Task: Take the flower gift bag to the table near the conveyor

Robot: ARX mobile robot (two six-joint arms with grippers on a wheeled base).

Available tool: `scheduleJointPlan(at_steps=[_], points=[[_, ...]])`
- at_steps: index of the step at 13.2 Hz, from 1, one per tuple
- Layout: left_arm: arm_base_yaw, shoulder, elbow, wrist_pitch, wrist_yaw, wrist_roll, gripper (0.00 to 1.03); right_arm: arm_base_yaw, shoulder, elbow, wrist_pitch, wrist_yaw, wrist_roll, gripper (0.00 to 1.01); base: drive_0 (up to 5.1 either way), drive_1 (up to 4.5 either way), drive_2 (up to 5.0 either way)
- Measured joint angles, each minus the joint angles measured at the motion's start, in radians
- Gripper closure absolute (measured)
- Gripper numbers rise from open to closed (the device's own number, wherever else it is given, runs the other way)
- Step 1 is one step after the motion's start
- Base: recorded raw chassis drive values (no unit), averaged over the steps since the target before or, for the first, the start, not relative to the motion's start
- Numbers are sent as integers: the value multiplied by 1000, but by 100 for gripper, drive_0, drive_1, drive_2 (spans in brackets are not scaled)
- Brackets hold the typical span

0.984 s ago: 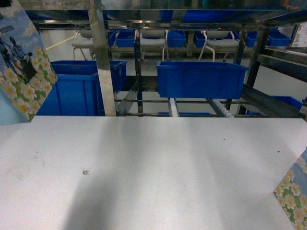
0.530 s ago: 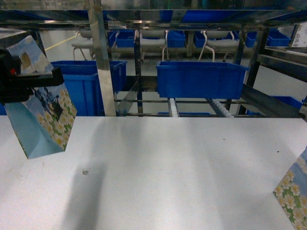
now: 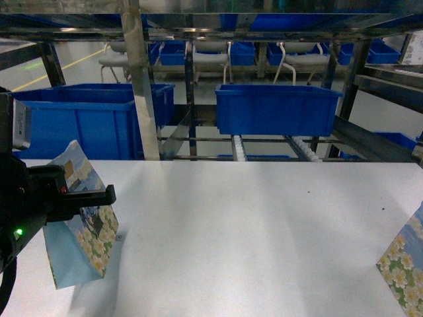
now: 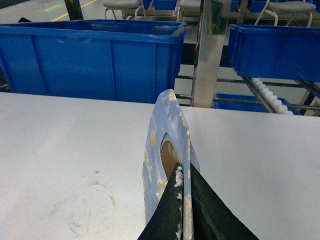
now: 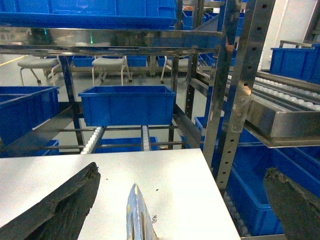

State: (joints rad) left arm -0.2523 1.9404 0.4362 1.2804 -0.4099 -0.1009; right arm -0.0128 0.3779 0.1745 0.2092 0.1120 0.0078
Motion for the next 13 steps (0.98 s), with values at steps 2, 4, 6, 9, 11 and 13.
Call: scheduleJointPlan(at_steps=[2,4,6,9,11,13], points=[[8,19,2,2,15,-8,101,0,0,0,0,0,0,3,0,0,0],[19,51,5,15,26,-9,101,0,0,0,0,0,0,3,0,0,0],[19,73,4,14,35,-13,101,0,0,0,0,0,0,3,0,0,0],[3,85,-21,23,57,-23,101,0,0,0,0,0,0,3,0,0,0],[-6,65,-46,17,70,-22,101,0,0,0,0,0,0,3,0,0,0],[2,16,-67,3,126,-24,87,0,0,0,0,0,0,3,0,0,0]])
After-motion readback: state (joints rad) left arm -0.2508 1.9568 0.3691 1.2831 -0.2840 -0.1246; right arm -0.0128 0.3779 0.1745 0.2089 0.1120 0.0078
